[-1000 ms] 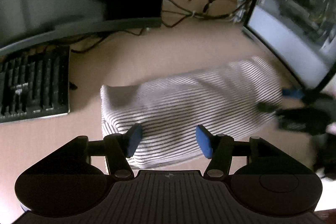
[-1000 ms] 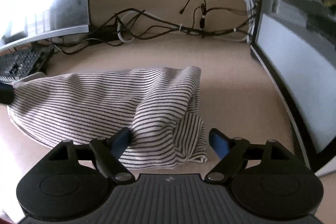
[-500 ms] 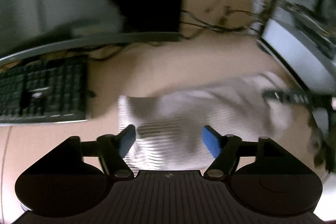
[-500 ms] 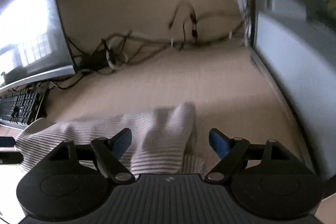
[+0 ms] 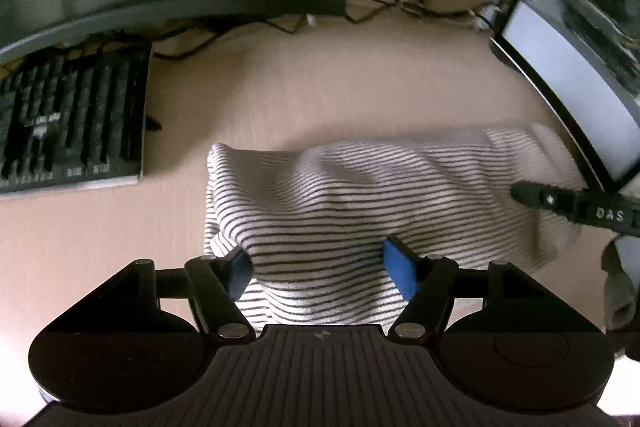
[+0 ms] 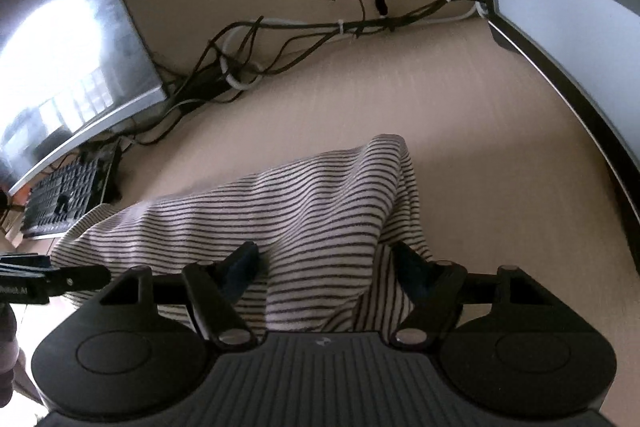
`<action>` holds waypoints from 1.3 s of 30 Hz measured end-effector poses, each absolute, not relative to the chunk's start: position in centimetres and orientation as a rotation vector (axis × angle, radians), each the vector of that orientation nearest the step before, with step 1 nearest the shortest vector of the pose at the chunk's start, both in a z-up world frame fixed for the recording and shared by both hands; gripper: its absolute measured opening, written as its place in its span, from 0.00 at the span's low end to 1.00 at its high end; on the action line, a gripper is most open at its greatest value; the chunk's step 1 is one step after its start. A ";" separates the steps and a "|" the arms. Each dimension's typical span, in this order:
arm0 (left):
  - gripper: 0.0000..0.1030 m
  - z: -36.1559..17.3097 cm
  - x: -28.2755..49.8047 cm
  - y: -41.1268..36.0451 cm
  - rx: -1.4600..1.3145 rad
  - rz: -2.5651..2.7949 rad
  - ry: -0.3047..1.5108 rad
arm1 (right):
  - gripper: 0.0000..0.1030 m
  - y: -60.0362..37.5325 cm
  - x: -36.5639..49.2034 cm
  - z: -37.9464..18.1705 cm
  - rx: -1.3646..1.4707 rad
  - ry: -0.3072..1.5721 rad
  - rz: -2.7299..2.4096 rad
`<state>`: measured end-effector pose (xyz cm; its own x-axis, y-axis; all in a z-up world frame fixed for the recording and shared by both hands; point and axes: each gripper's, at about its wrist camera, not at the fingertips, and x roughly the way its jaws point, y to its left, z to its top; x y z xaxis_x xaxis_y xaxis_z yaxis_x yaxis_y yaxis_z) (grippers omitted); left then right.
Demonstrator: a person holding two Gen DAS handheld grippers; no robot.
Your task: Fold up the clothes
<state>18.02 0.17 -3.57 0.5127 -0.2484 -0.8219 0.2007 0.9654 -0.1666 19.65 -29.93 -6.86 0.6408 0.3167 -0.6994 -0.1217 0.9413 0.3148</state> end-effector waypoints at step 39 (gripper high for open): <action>0.78 -2.7 9.8 -0.1 0.073 -0.340 0.702 | 0.62 -25.1 11.0 -5.1 0.084 0.658 0.186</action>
